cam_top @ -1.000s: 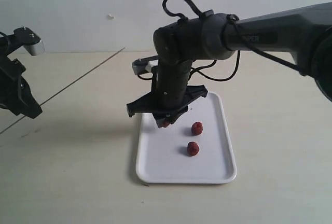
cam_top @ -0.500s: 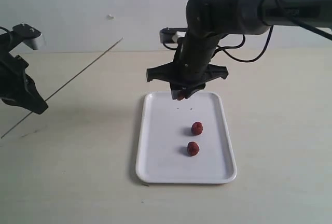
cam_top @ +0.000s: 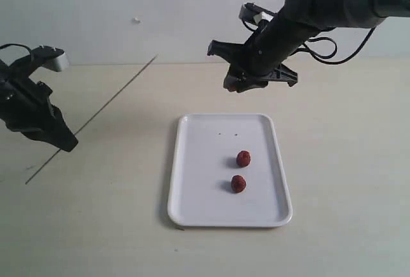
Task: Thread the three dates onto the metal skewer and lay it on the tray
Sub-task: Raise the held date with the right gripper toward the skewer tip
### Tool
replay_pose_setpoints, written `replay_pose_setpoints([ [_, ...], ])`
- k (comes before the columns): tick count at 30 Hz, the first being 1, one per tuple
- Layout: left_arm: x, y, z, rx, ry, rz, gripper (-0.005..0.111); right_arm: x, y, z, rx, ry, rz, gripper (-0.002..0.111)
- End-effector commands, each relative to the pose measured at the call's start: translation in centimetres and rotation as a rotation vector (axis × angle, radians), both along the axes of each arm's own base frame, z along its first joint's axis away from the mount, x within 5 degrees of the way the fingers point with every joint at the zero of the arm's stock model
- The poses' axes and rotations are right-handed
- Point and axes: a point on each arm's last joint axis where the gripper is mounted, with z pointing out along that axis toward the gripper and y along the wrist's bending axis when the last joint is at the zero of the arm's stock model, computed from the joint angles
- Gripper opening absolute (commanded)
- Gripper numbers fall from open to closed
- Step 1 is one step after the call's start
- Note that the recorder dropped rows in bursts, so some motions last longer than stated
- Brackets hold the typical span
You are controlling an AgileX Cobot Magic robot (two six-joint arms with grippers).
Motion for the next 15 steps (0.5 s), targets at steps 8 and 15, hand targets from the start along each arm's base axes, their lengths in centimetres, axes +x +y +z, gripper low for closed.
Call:
replay_pose_setpoints([
  [8,0.6,-2.3,-0.9,-0.26,-0.049,-0.11,0.0,2.0,-3.2,2.4,0.245,-0.188,-0.062,0.025],
  [15,-0.3,-5.1,-1.0,-0.242,-0.032,-0.201,0.0,2.4,-4.6,2.7,0.277,-0.227,-0.074,0.025],
])
